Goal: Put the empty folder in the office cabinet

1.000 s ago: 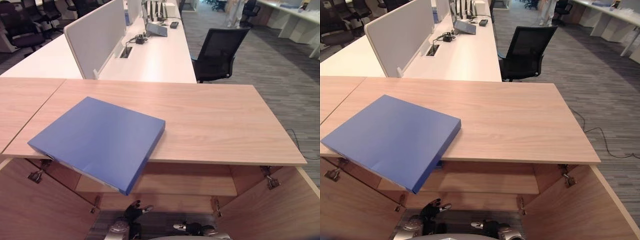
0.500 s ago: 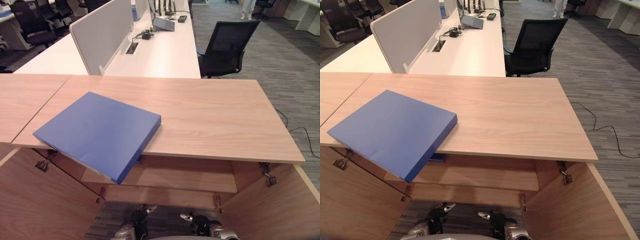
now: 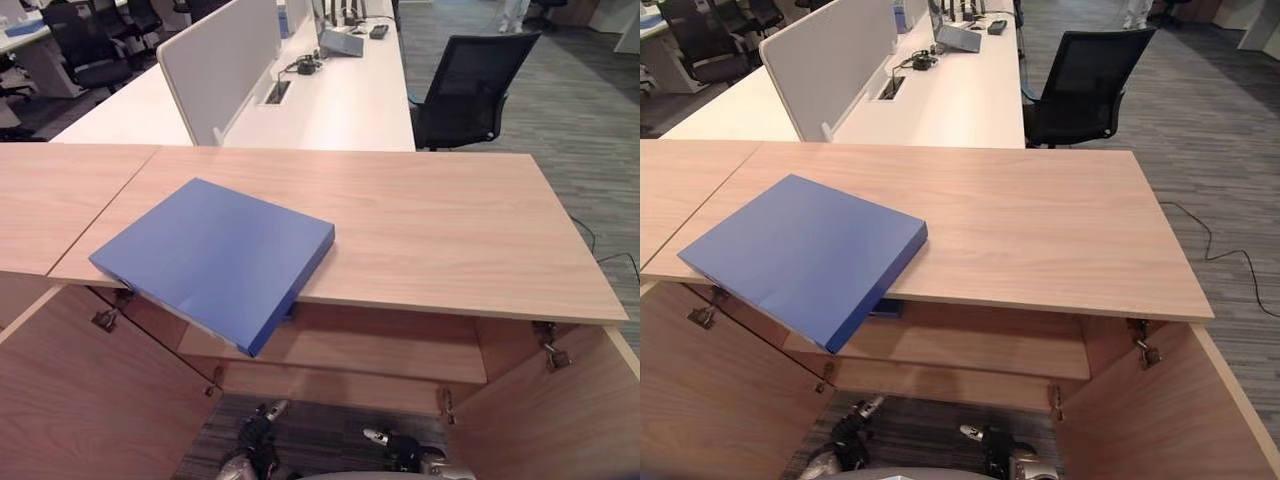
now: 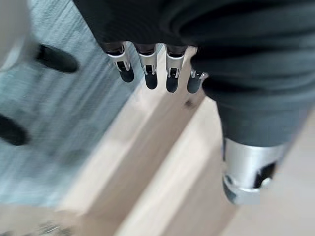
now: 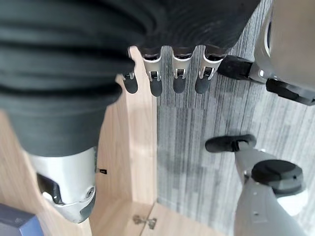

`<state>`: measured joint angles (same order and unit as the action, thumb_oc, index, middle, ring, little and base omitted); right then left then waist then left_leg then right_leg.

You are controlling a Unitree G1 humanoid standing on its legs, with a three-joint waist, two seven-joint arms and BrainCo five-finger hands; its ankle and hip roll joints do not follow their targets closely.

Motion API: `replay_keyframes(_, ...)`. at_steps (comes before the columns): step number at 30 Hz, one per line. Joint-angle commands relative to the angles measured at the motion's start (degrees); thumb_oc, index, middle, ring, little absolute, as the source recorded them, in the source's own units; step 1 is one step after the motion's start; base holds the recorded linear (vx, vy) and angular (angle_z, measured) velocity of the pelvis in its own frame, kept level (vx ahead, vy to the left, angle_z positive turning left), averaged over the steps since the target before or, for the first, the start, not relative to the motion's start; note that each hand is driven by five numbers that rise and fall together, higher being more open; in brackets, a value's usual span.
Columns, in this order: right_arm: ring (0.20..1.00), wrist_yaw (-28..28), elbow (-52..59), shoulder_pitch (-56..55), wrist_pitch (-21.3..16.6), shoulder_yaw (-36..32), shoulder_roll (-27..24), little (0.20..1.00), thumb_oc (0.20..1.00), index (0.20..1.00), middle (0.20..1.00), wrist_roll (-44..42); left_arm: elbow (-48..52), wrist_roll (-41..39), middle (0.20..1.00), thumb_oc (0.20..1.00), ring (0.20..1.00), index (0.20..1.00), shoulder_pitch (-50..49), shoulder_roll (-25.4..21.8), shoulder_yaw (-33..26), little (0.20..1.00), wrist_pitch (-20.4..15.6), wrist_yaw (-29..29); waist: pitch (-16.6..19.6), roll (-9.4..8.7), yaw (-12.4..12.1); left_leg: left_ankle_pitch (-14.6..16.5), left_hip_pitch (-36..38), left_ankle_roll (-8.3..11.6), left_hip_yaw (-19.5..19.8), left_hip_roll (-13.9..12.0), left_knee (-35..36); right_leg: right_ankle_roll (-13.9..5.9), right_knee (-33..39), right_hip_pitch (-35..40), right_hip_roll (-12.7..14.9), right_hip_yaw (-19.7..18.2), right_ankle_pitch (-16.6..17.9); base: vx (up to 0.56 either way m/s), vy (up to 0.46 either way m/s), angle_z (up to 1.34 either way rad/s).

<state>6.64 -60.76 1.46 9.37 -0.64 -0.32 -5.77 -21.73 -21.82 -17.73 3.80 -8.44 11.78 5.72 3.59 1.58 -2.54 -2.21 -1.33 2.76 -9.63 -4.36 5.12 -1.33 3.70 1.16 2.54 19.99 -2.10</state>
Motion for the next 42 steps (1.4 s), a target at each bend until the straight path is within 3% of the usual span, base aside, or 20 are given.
replay_keyframes(1,1.0,-0.91,-3.28,2.77,-0.45,-2.09,1.15,1.0,1.0,1.0,1.0,-2.88,6.5,0.11,1.0,1.0,1.0,1.0,-1.48,1.99,-0.48,1.0,1.84,5.85,1.55,-2.71,-0.76,2.84,0.62,-1.44,2.53,2.36,-0.12,-0.5,1.3,-1.94,-0.14,-2.28,2.6,-0.01,0.028,0.1)
replay_keyframes(3,1.0,-1.24,-3.14,2.79,-0.49,-2.02,0.6,1.0,1.0,1.0,1.0,-2.74,11.14,-0.07,1.0,1.0,1.0,1.0,-2.07,1.24,-0.64,1.0,3.76,9.56,1.42,-2.52,-1.09,2.67,0.43,-1.6,2.68,2.46,-0.12,-0.44,1.3,-2.12,-0.1,-2.29,2.67,-0.02,0.023,0.09)
replay_keyframes(9,1.0,-2.06,-4.77,3.45,-0.11,-1.08,-0.45,1.0,1.0,1.0,1.0,-1.53,20.69,-5.58,1.0,1.0,1.0,1.0,-3.22,2.96,-4.76,1.0,1.75,24.37,1.03,-2.91,-2.36,2.51,-0.11,-1.57,2.73,2.26,-0.12,-0.22,1.3,-2.8,-0.19,-1.97,3.16,-0.01,-0.007,0.03)
replay_keyframes(10,1.0,-2.73,-5.89,4.07,-0.36,-0.58,-1.18,1.0,1.0,1.0,1.0,-1.01,25.23,-5.1,1.0,1.0,1.0,1.0,-4.17,2.42,-6.7,1.0,1.41,30.71,0.91,-3.18,-3.03,2.46,-0.15,-1.53,2.74,2.13,-0.12,-0.21,1.3,-2.85,-0.41,-1.94,3.13,-0.01,-0.039,0.01)
replay_keyframes(11,1.0,-2.95,-6.62,4.42,-0.58,-0.73,-1.42,1.0,1.0,1.0,1.0,-1.15,27.06,-3.96,1.0,1.0,1.0,1.0,-4.83,1.63,-7.64,1.0,1.46,33.06,0.82,-3.27,-3.31,2.47,-0.15,-1.53,2.66,2.07,-0.12,-0.25,1.3,-2.92,-0.44,-1.92,3.17,-0.02,-0.044,0.02)
replay_keyframes(16,1.0,-4.02,-10.79,6.13,-2.23,-1.81,-2.53,1.0,1.0,1.0,1.0,-1.58,37.31,2.7,1.0,1.0,1.0,1.0,-6.14,-2.89,-13.0,1.0,2.93,39.32,0.29,-3.81,-4.56,2.13,-0.49,-1.31,2.73,1.78,-0.12,-0.27,1.3,-3.22,-0.7,-1.84,3.18,-0.01,-0.031,0.03)
replay_keyframes(23,1.0,-6.54,-14.29,6.23,-5.3,-6.41,-0.99,1.0,1.0,1.0,1.0,-4.65,50.47,15.42,1.0,1.0,1.0,1.0,-2.6,-8.29,-18.47,1.0,1.98,41.83,0.33,-4.42,-4.71,1.85,-0.78,-0.97,3.45,1.7,-0.12,-0.26,1.3,-2.91,-1.06,-2.07,2.99,0.01,-0.039,0.05)
replay_keyframes(31,1.0,-6.48,-15.69,6.71,-6.81,-7.48,1.43,1.0,1.0,1.0,1.0,-5.59,60.18,24.17,1.0,1.0,1.0,1.0,1.07,-10.83,-16.61,1.0,0.54,44.33,1.03,-5.12,-4.31,1.87,-1.01,-0.86,4.12,1.59,-0.12,-0.35,1.3,-2.84,-1.12,-1.94,2.82,0.01,-0.007,0.01)
replay_keyframes(32,1.0,-6.14,-16.13,6.72,-7.34,-7.3,1.92,1.0,1.0,1.0,1.0,-5.9,63.11,29.65,1.0,1.0,1.0,1.0,2.73,-13.51,-14.98,1.0,-1.73,43.48,1.13,-5.46,-4.35,1.95,-1.15,-0.91,4.26,1.57,-0.12,-0.35,1.3,-3.03,-1.21,-1.99,2.79,0.0,-0.009,0.03)
replay_keyframes(35,1.0,-6.06,-16.4,6.6,-7.48,-7.18,2.34,1.0,1.0,1.0,1.0,-5.98,65.27,33.99,1.0,1.0,1.0,1.0,4.34,-16.52,-12.95,1.0,-4.53,42.11,1.15,-5.78,-4.39,2.08,-1.12,-0.93,4.32,1.53,-0.12,-0.36,1.3,-2.97,-1.2,-1.91,2.72,0.01,-0.011,0.08)
replay_keyframes(38,1.0,-6.52,-17.87,7.07,-7.33,-7.4,2.75,1.0,1.0,1.0,1.0,-6.29,68.07,41.75,1.0,1.0,1.0,1.0,6.66,-26.41,-8.16,1.0,-9.25,38.62,1.35,-6.23,-4.06,2.49,-0.75,-1.0,4.27,1.43,-0.12,-0.37,1.3,-2.72,-1.28,-2.02,2.69,0.0,-0.005,0.02)
replay_keyframes(39,1.0,-6.53,-17.89,7.09,-7.34,-7.46,2.81,1.0,1.0,1.0,1.0,-6.28,67.98,41.78,1.0,1.0,1.0,1.0,6.73,-26.5,-8.11,1.0,-9.29,38.65,1.32,-6.31,-4.12,2.51,-0.71,-1.0,4.25,1.43,-0.12,-0.37,1.3,-2.69,-1.28,-2.04,2.68,0.0,0.0,0.0)
replay_keyframes(40,1.0,-6.9,-18.4,7.45,-7.28,-7.77,2.64,1.0,1.0,1.0,1.0,-6.42,67.96,43.59,1.0,1.0,1.0,1.0,6.07,-31.26,-7.59,1.0,-9.8,37.71,1.42,-6.3,-4.12,2.65,-0.48,-1.1,4.19,1.44,-0.12,-0.34,1.3,-2.56,-1.35,-2.28,2.75,0.0,0.0,0.0)
replay_keyframes(41,1.0,-6.91,-18.42,7.45,-7.29,-7.8,2.7,1.0,1.0,1.0,1.0,-6.42,67.92,43.59,1.0,1.0,1.0,1.0,6.09,-31.34,-7.57,1.0,-9.81,37.73,1.4,-6.36,-4.16,2.67,-0.45,-1.09,4.17,1.44,-0.12,-0.34,1.3,-2.54,-1.35,-2.3,2.74,0.01,0.019,-0.04)
replay_keyframes(42,1.0,-6.92,-18.48,7.28,-7.23,-7.84,2.58,1.0,1.0,1.0,1.0,-6.33,68.11,44.77,1.0,1.0,1.0,1.0,4.34,-36.08,-8.33,1.0,-10.25,36.44,1.6,-6.33,-4.24,2.8,-0.17,-1.19,4.04,1.41,-0.12,-0.27,1.3,-2.4,-1.43,-2.49,2.72,0.02,0.026,-0.06)
